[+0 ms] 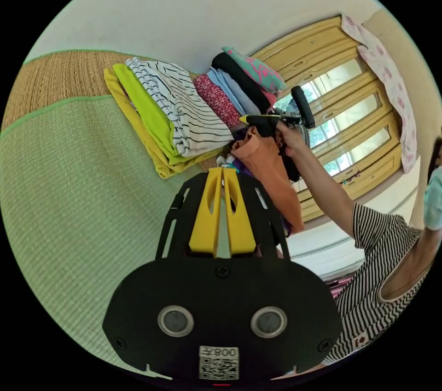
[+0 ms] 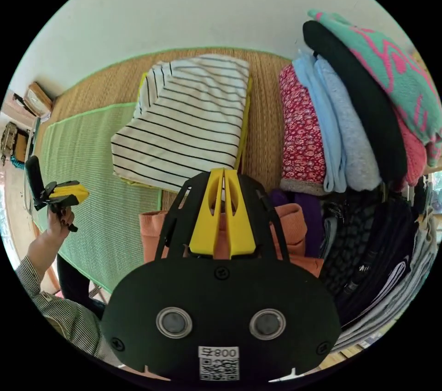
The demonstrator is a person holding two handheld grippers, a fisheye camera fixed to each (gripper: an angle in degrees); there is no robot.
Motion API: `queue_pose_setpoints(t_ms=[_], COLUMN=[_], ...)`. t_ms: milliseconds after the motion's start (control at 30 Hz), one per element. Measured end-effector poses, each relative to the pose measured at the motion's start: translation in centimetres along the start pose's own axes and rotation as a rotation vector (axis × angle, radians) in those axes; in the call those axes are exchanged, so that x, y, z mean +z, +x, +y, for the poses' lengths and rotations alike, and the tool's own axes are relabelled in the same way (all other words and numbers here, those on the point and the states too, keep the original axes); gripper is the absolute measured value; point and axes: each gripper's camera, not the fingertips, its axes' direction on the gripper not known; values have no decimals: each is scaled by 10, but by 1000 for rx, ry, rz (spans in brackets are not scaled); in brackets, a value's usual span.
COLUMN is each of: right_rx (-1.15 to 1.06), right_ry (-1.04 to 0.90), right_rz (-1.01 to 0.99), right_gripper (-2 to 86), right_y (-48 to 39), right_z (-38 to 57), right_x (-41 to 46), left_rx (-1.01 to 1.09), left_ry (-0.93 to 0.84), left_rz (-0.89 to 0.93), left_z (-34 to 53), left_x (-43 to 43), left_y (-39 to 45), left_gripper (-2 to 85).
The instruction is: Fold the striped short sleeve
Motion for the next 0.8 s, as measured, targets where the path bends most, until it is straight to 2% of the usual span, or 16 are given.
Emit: queue_pose_setpoints(t_ms=[133,233,400,533,733,800], right_rx=[-23,14,254,491,717,766], right_ry=[284,373,378,409,429,447], right_rz=[17,53,39,-136,-181,-177], right_gripper=[2,4,13,37,80,84], right_y=[-26,-45,-36,17,105,128], right_z=[131,233,368,465,559,582], right_x=[-80,-105,-107,-104,-90,-84], left_rx=[93,89,93,196,356,362], left_ry=[-165,-278,-361,-479,-712,-684], left_rz=[-119,-206,-178,-144,-213,-256], left_z=[89,151,214,244,287,297], left_x=[-4,2,21,55,105,107], left_y=[44,75,125,165,195,199], left_gripper=[1,1,1,1,1,1])
